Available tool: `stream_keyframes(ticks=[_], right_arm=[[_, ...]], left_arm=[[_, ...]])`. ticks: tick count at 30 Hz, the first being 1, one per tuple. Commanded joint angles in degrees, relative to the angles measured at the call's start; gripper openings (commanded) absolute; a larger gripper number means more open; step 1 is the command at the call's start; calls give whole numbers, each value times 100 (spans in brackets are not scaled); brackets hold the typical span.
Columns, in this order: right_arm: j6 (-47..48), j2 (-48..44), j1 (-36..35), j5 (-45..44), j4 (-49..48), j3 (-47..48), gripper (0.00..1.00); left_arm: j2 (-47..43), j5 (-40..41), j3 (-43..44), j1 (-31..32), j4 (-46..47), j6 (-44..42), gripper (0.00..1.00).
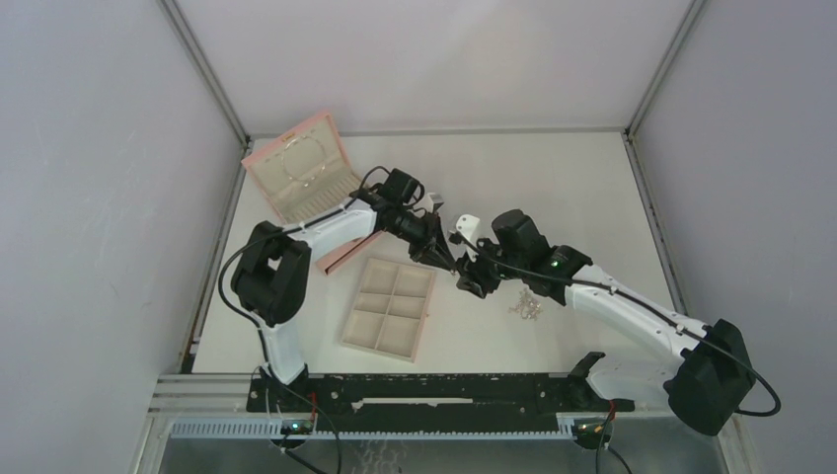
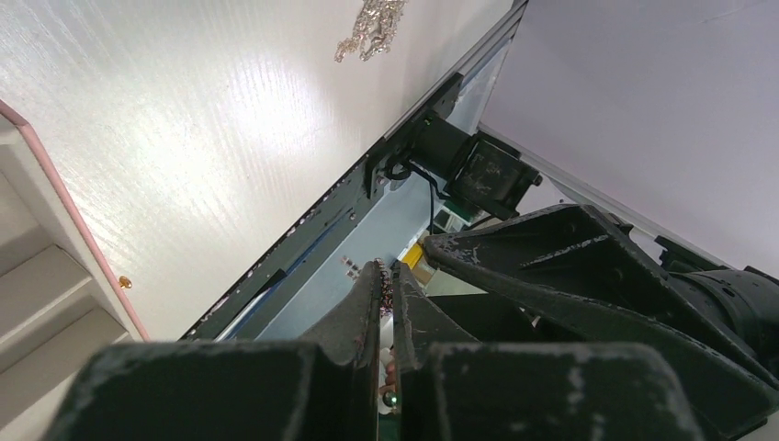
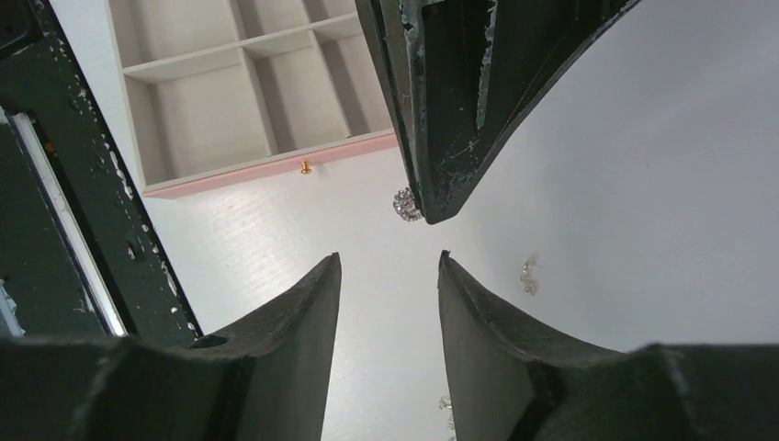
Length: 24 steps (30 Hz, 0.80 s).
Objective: Organize the mixed jewelry
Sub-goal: Pick up the jewelry from the center of the board.
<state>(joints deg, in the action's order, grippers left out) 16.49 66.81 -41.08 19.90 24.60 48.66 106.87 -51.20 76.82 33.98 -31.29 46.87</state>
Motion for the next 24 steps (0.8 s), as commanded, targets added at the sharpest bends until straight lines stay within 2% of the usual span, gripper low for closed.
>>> stream_keyframes(ticks=[1, 6, 8, 11, 13, 15, 19, 22, 23, 24], right_arm=[[-146, -250, -41, 5, -149, 121, 52], [-772, -588, 243, -33, -285, 121, 49], [-1470, -687, 608, -91, -391, 151, 41], [-2832, -734, 1724, 668, -576, 160, 26], [-3661, -626, 2320, 1142, -624, 150, 19], [-4357, -507, 2625, 1130, -502, 169, 15], [-5599, -233, 2893, 1477, -211, 170, 19], [-6124, -354, 2594, 1214, -215, 157, 23], [-6282, -476, 2452, 1030, -284, 166, 26], [-6454, -597, 2340, 857, -341, 164, 38]], left_arm=[[-259, -14, 9, -44, -76, -197, 0], [-308, -68, 170, -120, -201, -418, 0], [-388, -159, 249, -136, -202, -558, 0], [-536, -342, 325, -173, -136, -751, 0], [-761, -434, 148, -180, 291, -652, 0], [-994, -659, -104, -177, 926, -437, 0], [-1354, -961, -48, -185, 1356, -802, 0], [-1495, -1069, 187, -196, 1382, -1269, 0], [-1507, -1086, 278, -200, 1385, -1385, 0], [-1511, -1062, 386, -202, 1388, -1470, 0]])
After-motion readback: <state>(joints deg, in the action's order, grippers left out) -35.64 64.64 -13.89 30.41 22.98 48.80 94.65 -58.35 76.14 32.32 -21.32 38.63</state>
